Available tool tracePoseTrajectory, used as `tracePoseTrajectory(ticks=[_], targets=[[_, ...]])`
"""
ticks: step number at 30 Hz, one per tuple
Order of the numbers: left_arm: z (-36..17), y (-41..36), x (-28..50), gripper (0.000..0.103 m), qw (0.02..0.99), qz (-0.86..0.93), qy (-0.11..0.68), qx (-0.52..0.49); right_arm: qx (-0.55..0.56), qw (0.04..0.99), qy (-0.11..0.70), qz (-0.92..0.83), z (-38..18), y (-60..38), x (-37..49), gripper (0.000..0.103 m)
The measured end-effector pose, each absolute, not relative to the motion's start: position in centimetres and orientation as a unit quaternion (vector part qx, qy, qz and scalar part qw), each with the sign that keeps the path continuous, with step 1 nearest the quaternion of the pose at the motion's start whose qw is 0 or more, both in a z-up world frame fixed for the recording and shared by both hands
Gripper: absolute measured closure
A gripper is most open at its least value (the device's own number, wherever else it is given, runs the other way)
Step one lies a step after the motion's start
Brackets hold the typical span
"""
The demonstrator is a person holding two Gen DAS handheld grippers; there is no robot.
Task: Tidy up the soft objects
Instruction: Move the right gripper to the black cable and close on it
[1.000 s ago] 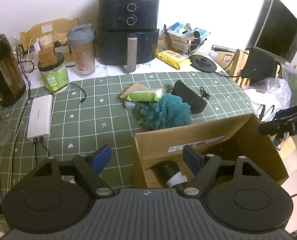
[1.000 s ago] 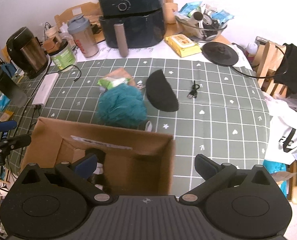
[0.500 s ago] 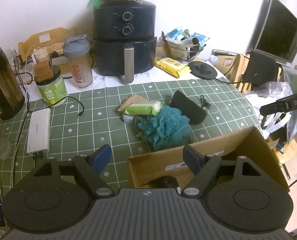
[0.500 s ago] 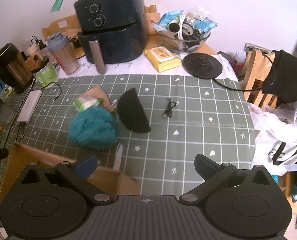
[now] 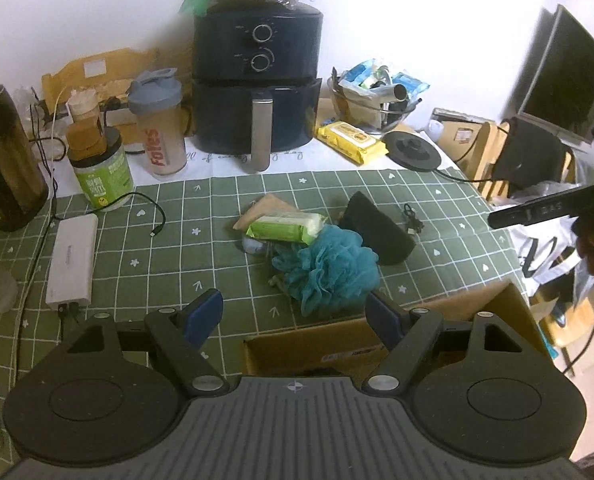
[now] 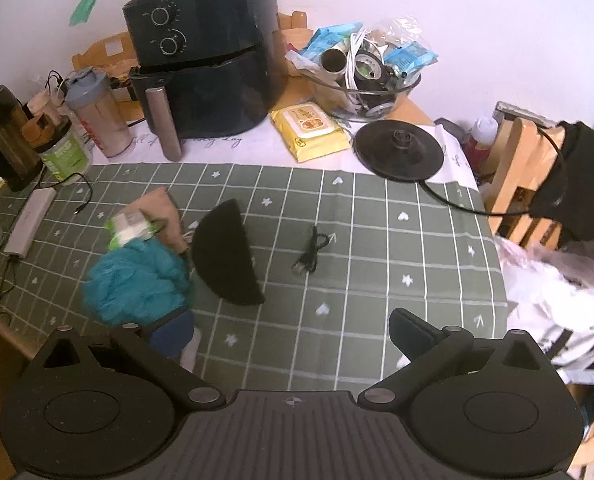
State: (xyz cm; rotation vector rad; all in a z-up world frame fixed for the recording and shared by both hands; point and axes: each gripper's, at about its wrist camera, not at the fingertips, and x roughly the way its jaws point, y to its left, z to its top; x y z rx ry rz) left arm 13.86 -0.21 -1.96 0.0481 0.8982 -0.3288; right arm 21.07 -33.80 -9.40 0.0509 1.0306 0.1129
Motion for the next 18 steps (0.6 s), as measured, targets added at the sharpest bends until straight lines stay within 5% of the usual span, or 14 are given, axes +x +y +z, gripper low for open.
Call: tracePoseTrajectory(ticks=[10, 18], targets=[[-2.4, 0.4, 14.5, 0.025, 0.886, -0.127, 0.446, 0.001, 0.006, 0.872, 0.486, 0.057, -14.7, -34.8, 25.4, 0.002], [-2.7, 0.8, 13.8, 0.025, 0.893, -0.093, 0.44, 0.001, 0.011, 0.872, 0.485, 0.062, -19.2, -34.4, 28.9, 0.018]])
